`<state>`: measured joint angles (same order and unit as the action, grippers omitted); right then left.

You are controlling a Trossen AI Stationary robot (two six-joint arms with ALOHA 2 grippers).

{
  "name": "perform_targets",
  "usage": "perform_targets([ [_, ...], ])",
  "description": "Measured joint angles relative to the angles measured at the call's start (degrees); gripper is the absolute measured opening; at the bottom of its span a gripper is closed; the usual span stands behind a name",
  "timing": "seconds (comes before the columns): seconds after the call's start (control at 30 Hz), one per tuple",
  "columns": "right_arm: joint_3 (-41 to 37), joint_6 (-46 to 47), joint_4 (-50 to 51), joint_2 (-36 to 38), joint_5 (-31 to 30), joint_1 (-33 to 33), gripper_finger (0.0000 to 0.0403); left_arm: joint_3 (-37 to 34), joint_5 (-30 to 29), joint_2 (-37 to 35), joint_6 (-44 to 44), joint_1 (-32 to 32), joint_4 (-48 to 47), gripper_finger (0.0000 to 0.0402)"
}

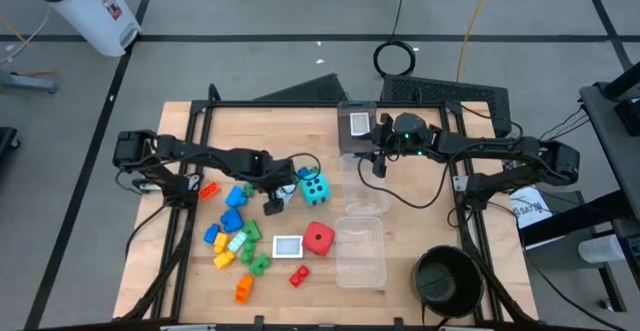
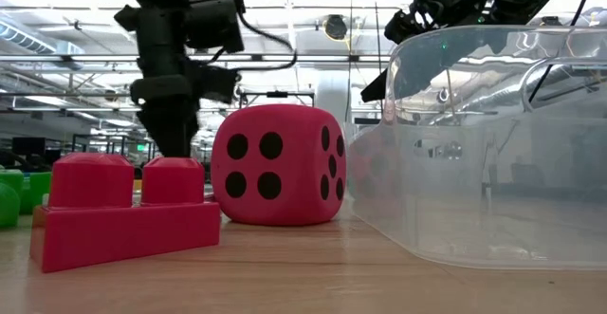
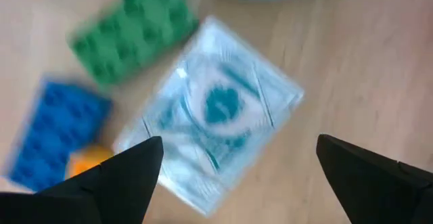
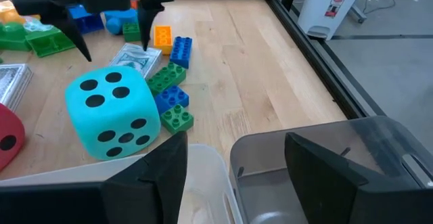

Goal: Pick & Place Toys
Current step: Put the playing cards into the top black bin

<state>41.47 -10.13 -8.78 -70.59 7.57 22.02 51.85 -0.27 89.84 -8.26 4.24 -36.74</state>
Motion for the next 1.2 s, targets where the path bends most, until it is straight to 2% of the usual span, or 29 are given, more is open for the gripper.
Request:
perform_targets([
  [0.23,0.0,0.0,0.02,0.0,0.0,0.0,0.0219,0.12,-6.88,0.28,18.58,-1.45,-0.02,0.039],
  [0.37,0.0,0.0,0.02,0.0,0.0,0.0,0.0218,0.12,-7.46,0.28,24.98,-1.6,0.87,0.0383],
  [0.6,0.0,0.0,0.04,0.0,0.0,0.0,0.0216,-1.81,-1.35,0.22,26.58,-0.59,5.92,0.0366],
  [1.07,0.0,0.0,0.04,0.0,0.01,0.0,0.0215,-8.57,-1.07,0.09,26.54,3.2,13.27,0.0364],
  [1.2,0.0,0.0,0.04,0.0,0.0,0.0,0.0216,-9.96,-2.58,-0.15,27.17,3.13,15.11,0.0363],
])
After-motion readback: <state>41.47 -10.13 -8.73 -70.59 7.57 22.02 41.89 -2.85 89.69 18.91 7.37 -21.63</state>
